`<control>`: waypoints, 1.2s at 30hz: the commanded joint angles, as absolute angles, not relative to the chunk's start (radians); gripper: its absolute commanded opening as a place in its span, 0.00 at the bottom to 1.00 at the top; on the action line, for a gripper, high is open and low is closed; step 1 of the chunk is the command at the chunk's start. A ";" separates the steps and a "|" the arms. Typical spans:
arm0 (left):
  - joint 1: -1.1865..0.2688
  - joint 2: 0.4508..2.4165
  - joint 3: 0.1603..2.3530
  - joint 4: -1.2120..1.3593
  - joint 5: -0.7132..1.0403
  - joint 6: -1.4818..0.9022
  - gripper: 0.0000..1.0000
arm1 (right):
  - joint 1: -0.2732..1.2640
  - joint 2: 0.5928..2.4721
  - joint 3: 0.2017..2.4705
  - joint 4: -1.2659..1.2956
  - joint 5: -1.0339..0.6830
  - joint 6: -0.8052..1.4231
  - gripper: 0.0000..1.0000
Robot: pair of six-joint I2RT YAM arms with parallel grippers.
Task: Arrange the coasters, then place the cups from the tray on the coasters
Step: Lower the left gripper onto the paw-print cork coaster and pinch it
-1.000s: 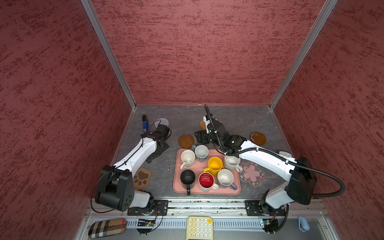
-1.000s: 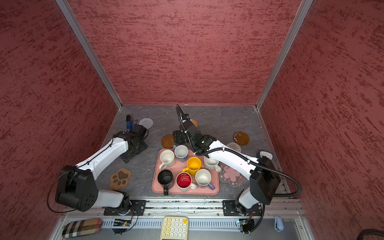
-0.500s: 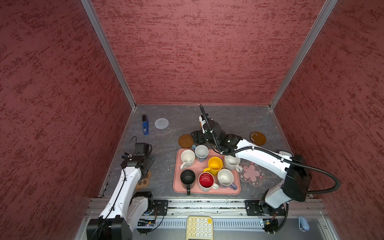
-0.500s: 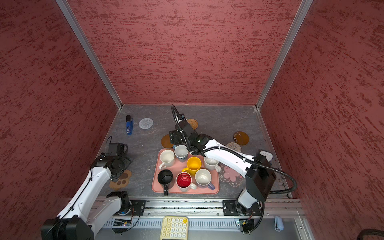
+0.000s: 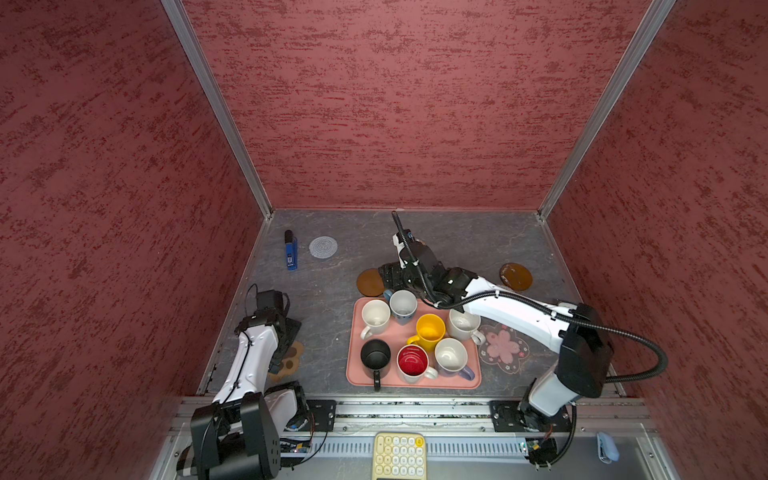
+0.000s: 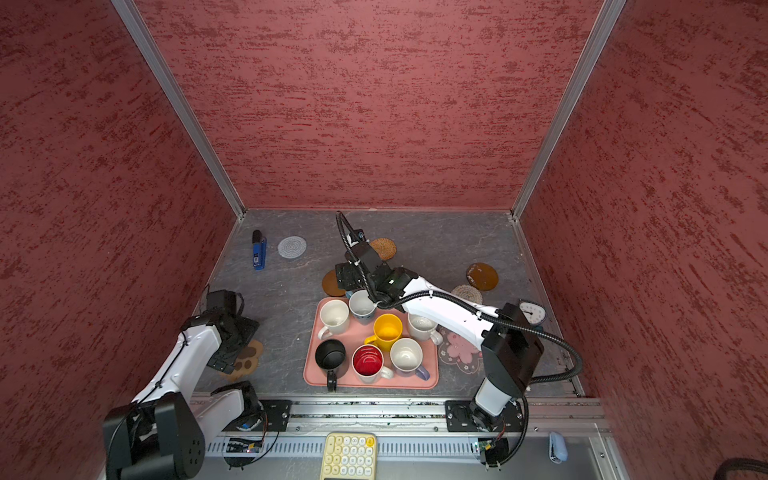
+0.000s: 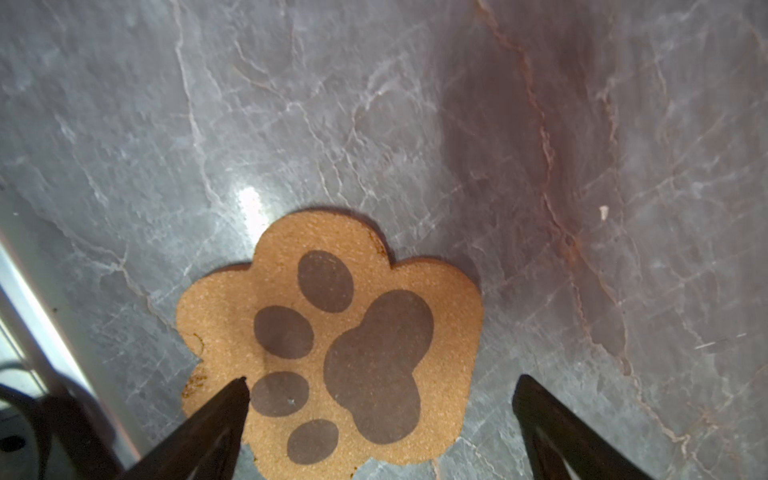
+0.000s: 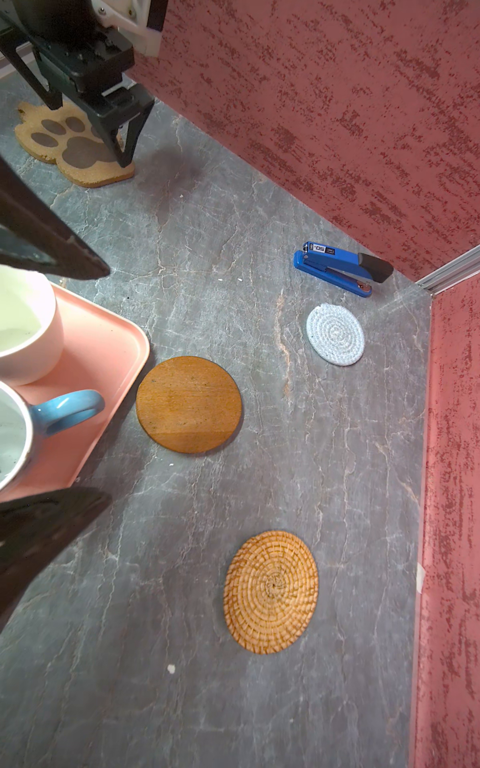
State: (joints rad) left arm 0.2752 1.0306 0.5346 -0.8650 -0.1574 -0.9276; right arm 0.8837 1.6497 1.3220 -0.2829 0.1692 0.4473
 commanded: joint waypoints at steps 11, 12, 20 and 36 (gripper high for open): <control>0.402 0.995 0.496 -0.832 -0.096 -0.924 1.00 | 0.891 1.683 1.359 -0.281 0.176 0.425 0.80; 0.414 0.994 0.492 -0.829 -0.091 -0.923 1.00 | 0.892 1.686 1.360 -0.282 0.173 0.425 0.80; 0.496 1.006 0.473 -0.804 -0.047 -0.902 1.00 | 0.891 1.694 1.362 -0.279 0.171 0.423 0.80; 0.543 0.989 0.495 -0.834 -0.055 -0.905 1.00 | 0.891 1.727 1.382 -0.279 0.161 0.422 0.80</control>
